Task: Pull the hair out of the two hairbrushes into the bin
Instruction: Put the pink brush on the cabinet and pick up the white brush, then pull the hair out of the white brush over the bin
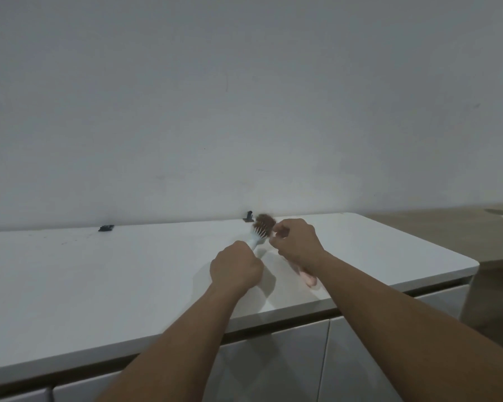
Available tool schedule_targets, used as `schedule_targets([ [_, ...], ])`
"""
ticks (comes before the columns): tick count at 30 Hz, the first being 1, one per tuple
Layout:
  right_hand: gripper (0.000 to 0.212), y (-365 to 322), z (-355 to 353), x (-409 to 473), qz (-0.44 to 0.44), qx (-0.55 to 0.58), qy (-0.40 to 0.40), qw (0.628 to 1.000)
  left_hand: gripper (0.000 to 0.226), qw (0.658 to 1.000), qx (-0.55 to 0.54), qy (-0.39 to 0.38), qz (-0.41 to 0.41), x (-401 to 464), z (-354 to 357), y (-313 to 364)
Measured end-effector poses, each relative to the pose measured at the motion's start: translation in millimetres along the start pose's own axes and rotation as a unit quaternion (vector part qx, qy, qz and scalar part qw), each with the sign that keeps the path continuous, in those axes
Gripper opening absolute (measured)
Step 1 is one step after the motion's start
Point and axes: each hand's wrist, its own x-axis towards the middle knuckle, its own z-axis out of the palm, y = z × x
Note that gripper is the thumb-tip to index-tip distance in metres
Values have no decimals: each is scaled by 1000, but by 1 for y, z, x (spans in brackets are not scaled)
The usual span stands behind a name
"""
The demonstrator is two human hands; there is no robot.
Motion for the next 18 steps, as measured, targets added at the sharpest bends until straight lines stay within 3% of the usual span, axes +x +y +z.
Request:
schedule_targets([
  [4, 21, -14, -13, -6, 74, 198, 10, 977, 20, 993, -109, 12, -33, -9, -8, 7],
  [7, 11, -28, -37, -13, 106, 344, 9, 933, 20, 985, -173, 23, -6, -22, -16, 18],
  [10, 13, -34, -68, -25, 124, 448, -6, 885, 14, 968, -249, 5, 31, -41, -21, 34],
  [15, 23, -22, -116, -58, 137, 488, -24, 862, 24, 944, -310, -93, 62, -74, -16, 61],
  [18, 31, -9, -139, -84, 131, 466, -5, 875, 25, 899, -404, -163, 37, -96, -10, 78],
])
